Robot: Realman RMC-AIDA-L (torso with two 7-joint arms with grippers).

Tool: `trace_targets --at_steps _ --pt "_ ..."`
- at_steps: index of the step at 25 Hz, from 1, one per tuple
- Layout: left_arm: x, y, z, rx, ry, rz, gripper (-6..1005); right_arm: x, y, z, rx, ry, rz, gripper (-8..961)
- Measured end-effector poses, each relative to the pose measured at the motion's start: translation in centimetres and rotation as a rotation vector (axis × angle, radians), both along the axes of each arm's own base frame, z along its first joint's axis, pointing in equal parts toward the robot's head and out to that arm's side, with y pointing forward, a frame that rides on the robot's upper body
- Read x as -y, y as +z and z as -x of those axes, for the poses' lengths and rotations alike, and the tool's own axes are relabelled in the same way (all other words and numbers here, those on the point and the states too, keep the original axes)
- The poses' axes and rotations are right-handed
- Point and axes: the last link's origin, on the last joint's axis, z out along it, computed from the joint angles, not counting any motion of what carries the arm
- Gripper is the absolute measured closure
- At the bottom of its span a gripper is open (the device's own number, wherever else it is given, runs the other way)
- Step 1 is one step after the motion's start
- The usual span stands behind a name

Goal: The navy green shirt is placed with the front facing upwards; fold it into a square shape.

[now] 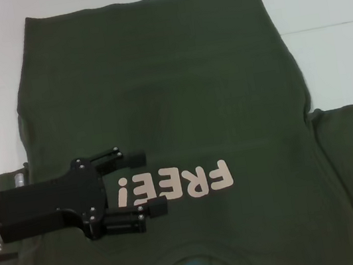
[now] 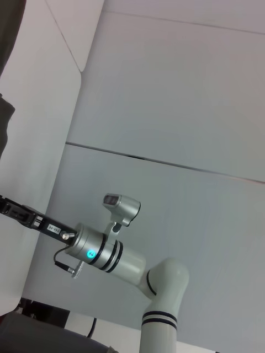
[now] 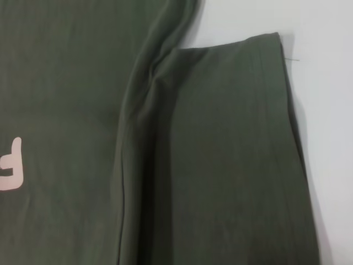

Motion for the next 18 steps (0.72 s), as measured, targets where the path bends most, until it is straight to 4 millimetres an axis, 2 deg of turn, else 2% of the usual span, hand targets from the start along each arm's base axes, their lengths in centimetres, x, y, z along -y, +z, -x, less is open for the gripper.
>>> trace_targets --at_steps 18 --pt "-0.1 0.0 0.1 -0.004 -0.001 -0.014 66 -0.4 -1.0 1.2 -0.061 0.027 0.006 46"
